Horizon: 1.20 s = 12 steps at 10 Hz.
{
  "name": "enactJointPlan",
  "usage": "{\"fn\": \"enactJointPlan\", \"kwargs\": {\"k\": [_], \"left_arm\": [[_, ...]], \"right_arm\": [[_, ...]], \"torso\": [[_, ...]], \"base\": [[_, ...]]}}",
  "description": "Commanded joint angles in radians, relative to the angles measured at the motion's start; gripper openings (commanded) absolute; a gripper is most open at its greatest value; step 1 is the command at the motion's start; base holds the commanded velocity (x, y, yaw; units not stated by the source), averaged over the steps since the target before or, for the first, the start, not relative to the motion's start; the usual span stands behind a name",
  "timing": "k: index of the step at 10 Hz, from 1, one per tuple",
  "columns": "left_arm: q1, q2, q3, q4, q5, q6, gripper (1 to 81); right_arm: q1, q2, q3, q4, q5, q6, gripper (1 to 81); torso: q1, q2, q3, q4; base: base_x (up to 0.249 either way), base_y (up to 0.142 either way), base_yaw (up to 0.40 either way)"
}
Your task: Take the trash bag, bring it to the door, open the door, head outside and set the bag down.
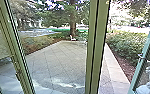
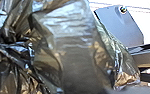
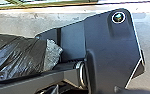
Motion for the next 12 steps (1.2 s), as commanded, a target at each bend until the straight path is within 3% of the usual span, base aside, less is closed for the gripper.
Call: {"fn": "enactJointPlan", "kwargs": {"k": [1, 4, 7, 12], "left_arm": [[-0.051, 0.003, 0.0, -0.004, 0.052, 0.001, 1.0], [-0.054, 0.018, -0.001, -0.004, 0.049, 0.003, 1.0], [-0.062, 0.023, -0.011, -0.004, 0.039, 0.007, 1.0], [-0.062, 0.025, -0.014, -0.003, 0.039, 0.009, 1.0]], "right_arm": [[0.028, 0.046, -0.076, -0.014, -0.045, -0.009, 81.1], [-0.006, 0.155, -0.179, -0.104, -0.045, -0.008, 81.1], [-0.02, 0.216, -0.283, -0.106, -0.045, -0.008, 81.1], [-0.02, 0.279, -0.359, -0.103, -0.045, -0.006, 81.1]], "torso": [[0.0, 0.0, 0.0, 0.0], [0.0, 0.0, 0.0, 0.0], [0.0, 0.0, 0.0, 0.0], [0.0, 0.0, 0.0, 0.0]], "base": [[0.0, 0.0, 0.0], [0.0, 0.0, 0.0], [0.0, 0.0, 0.0], [0.0, 0.0, 0.0]]}}
